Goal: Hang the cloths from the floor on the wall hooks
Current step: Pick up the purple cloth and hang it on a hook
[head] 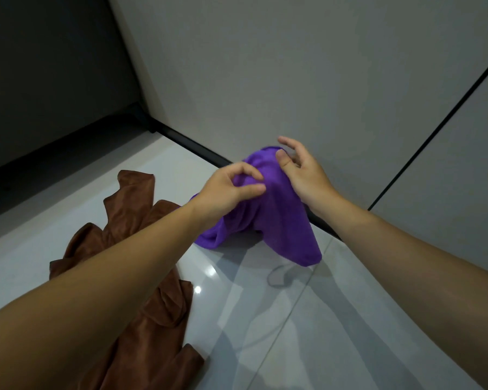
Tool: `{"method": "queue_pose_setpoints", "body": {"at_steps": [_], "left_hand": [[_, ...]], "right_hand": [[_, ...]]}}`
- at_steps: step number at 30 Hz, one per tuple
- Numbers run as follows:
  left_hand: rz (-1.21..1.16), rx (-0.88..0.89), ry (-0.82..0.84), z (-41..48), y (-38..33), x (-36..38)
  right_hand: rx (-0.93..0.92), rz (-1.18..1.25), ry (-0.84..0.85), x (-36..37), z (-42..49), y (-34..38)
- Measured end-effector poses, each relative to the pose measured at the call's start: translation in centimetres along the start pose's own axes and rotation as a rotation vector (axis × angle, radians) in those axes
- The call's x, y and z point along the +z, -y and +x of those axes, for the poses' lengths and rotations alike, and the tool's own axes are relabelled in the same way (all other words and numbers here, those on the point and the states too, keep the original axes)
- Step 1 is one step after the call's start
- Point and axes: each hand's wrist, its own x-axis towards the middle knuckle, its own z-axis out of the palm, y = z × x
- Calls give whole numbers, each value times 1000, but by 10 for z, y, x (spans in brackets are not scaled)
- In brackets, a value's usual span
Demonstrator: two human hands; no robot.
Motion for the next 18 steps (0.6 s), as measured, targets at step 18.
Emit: {"method": "queue_pose_setpoints", "body": {"at_steps": [18], "left_hand": [[-116,-71,88,-2,6,-13]], "right_hand": [[-240,60,-34,4,-8,25]]}}
